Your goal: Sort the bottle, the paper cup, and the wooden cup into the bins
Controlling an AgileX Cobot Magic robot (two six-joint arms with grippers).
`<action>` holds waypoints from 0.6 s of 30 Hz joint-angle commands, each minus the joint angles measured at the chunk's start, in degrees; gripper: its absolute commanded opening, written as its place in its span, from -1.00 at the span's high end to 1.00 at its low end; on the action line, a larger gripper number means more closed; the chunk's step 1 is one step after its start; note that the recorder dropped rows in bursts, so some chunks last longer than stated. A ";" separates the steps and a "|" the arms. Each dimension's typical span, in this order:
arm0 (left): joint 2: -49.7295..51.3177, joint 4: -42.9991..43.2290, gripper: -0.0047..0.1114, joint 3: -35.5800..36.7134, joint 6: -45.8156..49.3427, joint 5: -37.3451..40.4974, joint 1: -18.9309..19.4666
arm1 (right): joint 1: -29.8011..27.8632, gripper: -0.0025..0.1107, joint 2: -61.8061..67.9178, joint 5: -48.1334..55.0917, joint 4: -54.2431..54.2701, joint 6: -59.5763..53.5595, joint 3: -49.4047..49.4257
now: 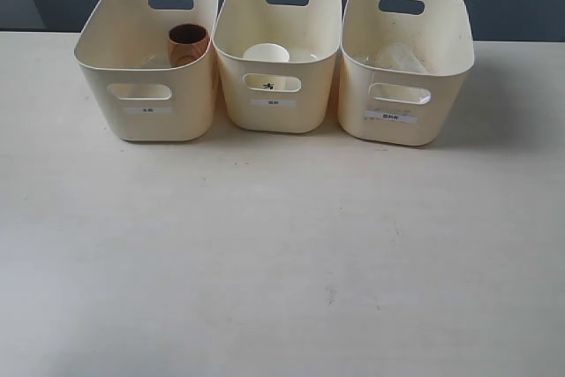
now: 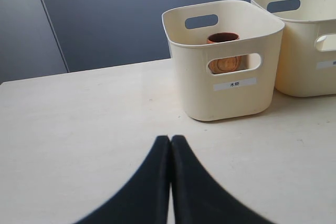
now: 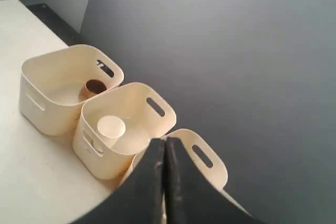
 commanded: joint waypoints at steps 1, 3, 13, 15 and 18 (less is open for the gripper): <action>-0.28 -0.04 0.92 0.07 -0.11 0.00 -0.20 | 0.13 0.97 -3.24 -0.14 -1.55 3.94 7.05; -0.28 -0.04 0.92 0.07 -0.11 0.00 -0.20 | 0.13 0.97 -4.21 -0.14 -1.54 4.36 9.40; -0.28 -0.04 0.92 0.07 -0.11 0.00 -0.20 | -5.04 0.97 -5.80 -0.14 1.42 5.41 14.52; -0.28 -0.04 0.92 0.07 -0.11 0.00 -0.20 | -10.92 0.97 -5.95 -1.81 4.68 5.41 14.79; -0.28 -0.04 0.92 0.07 -0.11 0.00 -0.20 | -20.08 0.97 -6.65 -4.48 9.50 5.41 14.79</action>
